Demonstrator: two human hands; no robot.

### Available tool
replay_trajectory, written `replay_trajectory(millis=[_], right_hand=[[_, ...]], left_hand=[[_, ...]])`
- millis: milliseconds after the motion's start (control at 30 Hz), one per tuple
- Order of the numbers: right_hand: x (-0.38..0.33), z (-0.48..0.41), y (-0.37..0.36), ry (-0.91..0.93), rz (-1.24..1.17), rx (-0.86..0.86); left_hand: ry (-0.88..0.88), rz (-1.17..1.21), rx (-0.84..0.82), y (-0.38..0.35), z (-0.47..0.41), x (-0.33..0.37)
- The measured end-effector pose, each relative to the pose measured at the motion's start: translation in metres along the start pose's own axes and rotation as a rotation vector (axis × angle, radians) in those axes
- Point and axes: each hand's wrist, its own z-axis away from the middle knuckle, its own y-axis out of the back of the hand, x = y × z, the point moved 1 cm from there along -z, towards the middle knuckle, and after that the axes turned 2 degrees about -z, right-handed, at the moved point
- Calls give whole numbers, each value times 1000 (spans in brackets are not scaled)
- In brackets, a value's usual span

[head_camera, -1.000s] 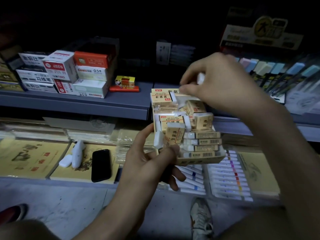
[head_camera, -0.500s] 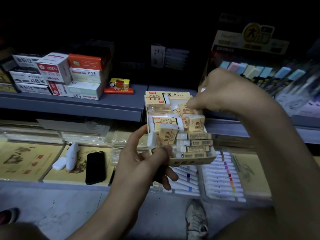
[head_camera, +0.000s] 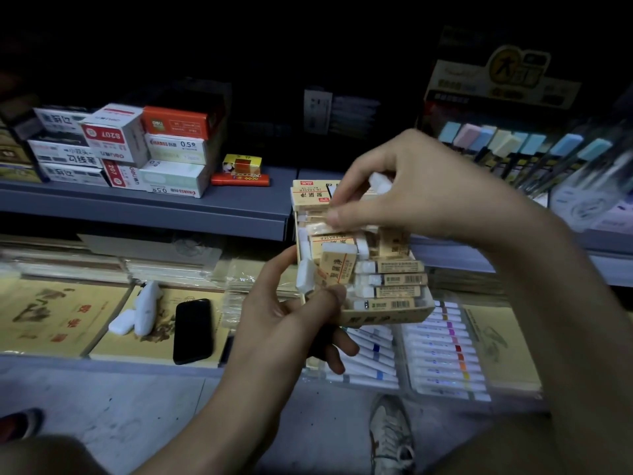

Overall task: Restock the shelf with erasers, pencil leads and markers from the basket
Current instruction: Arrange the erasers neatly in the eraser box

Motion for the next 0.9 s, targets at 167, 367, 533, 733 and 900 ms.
replay_trajectory(millis=[167,367,533,733,900], right_hand=[[19,-11,11,-135,249,172],[20,-19,5,-287,420,-50],[17,-21,4,-354,420,-63],[8,-21,0,-419,472,-38],[-1,-18,-1,-389,571,25]], left_hand=[[8,3,-3,1,1,0],[19,19,12,-1,1,1],[5,10,13,-1,0,2],[11,6,3,-1,1,0],[11,6,-18,-2,1,0]])
